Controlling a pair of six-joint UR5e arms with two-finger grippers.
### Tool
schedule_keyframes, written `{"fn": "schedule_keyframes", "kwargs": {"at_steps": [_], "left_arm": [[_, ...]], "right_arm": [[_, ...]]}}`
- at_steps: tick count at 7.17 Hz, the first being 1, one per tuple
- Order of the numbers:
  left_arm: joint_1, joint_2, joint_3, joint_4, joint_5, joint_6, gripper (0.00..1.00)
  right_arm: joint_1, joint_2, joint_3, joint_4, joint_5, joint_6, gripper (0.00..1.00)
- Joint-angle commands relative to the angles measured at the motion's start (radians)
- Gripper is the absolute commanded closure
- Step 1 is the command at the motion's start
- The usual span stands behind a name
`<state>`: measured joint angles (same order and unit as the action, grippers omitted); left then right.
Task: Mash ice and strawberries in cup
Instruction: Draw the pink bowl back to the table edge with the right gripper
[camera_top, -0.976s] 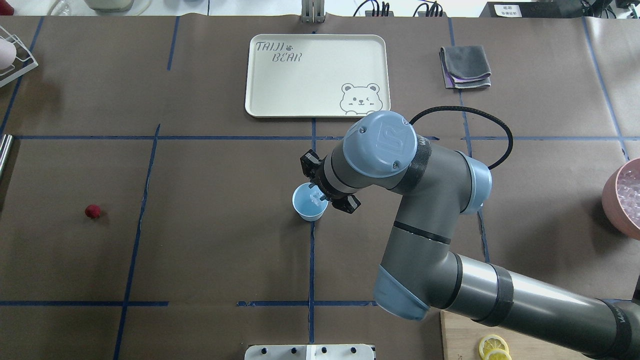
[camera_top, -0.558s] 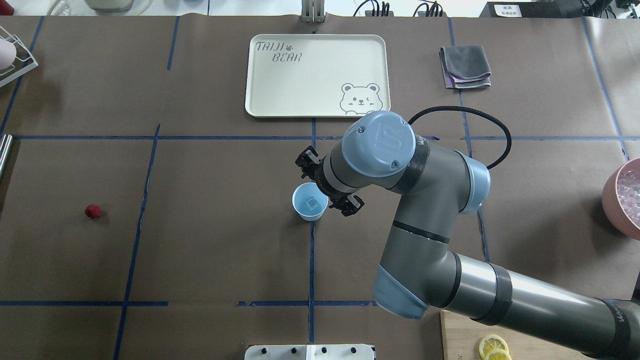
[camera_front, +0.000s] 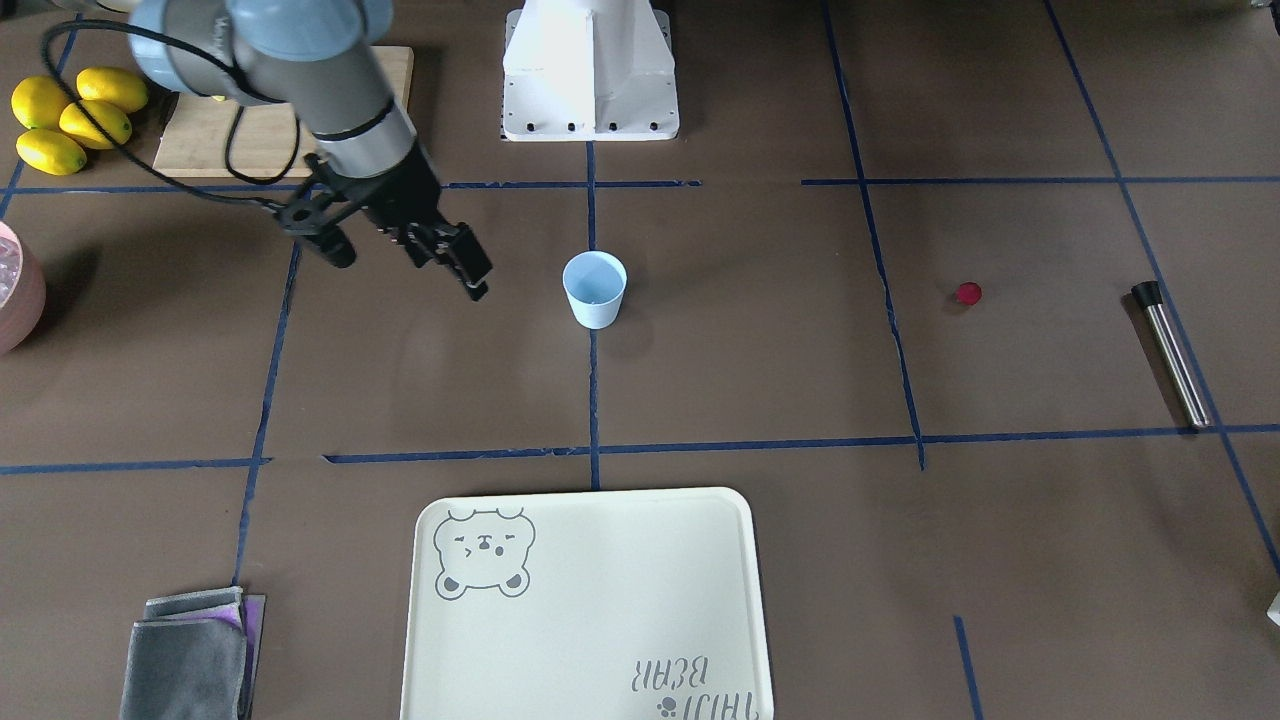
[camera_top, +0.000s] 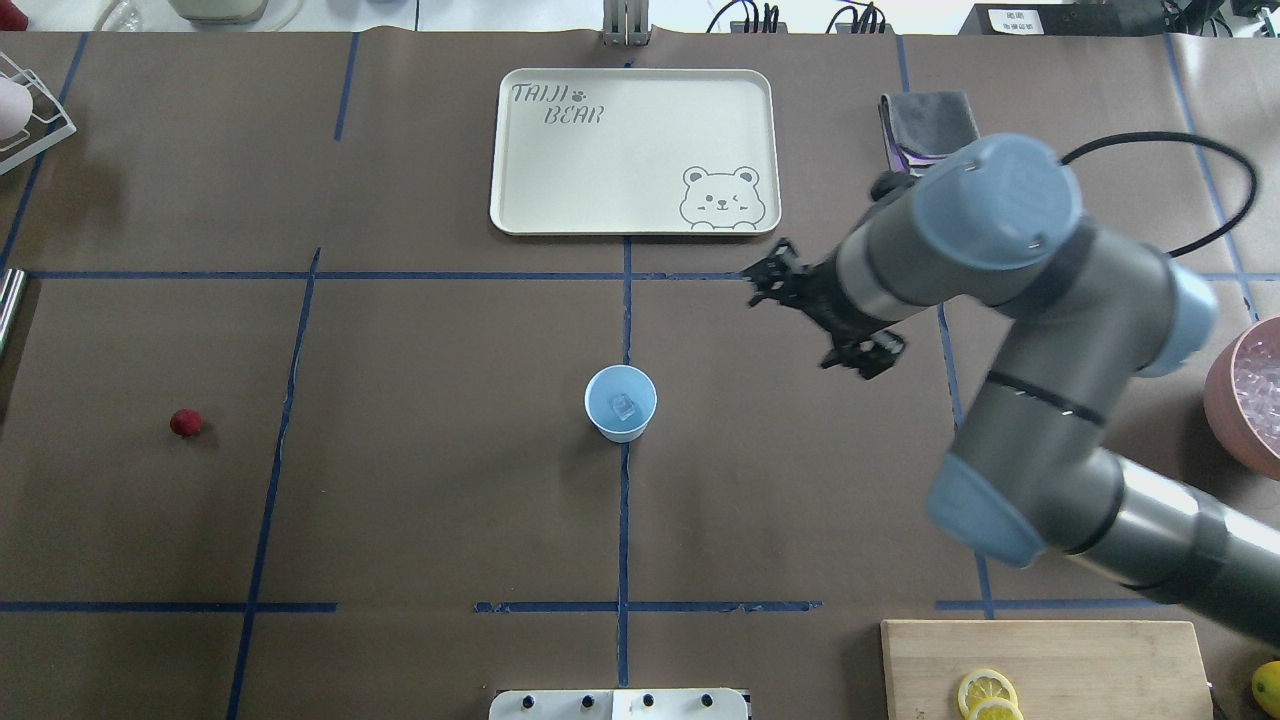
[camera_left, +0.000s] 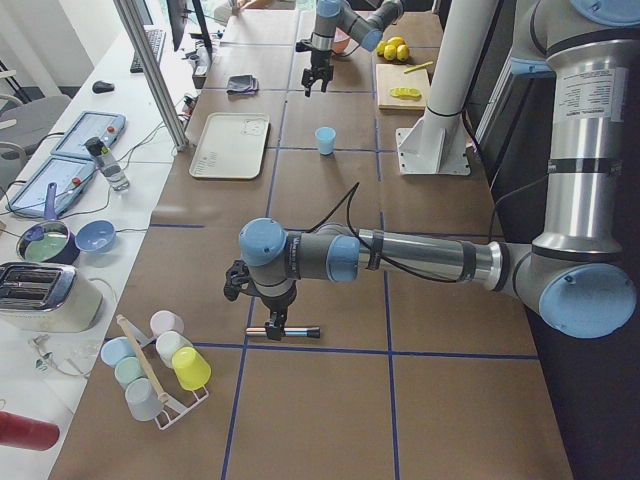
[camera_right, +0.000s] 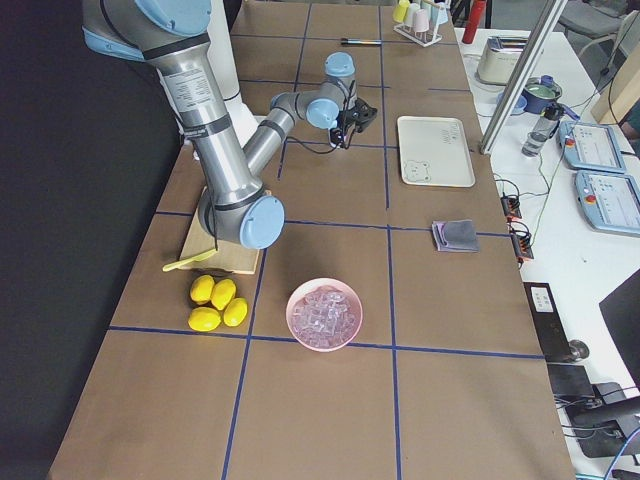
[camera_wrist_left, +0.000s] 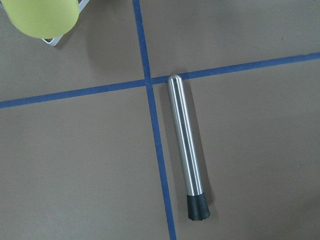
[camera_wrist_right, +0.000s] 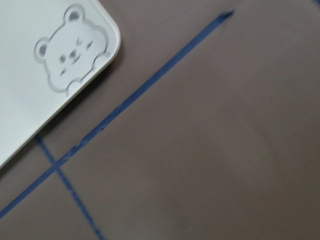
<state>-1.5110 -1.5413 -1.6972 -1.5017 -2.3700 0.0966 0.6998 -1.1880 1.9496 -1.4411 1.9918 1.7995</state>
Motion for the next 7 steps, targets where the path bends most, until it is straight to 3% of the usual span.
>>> {"fn": "schedule_keyframes", "kwargs": {"at_steps": [1, 3, 7], "left_arm": [[0.0, 0.004, 0.001, 0.0, 0.0, 0.0, 0.0], [0.0, 0.004, 0.013, 0.0, 0.0, 0.003, 0.0], [0.0, 0.016, 0.013, 0.0, 0.0, 0.006, 0.0]], "right_arm": [[0.255, -0.28, 0.071, -0.001, 0.221, -0.429, 0.0], [0.422, -0.413, 0.037, -0.004, 0.259, -0.775, 0.0], [0.633, -0.475, -0.194, -0.004, 0.252, -1.5, 0.0]]}}
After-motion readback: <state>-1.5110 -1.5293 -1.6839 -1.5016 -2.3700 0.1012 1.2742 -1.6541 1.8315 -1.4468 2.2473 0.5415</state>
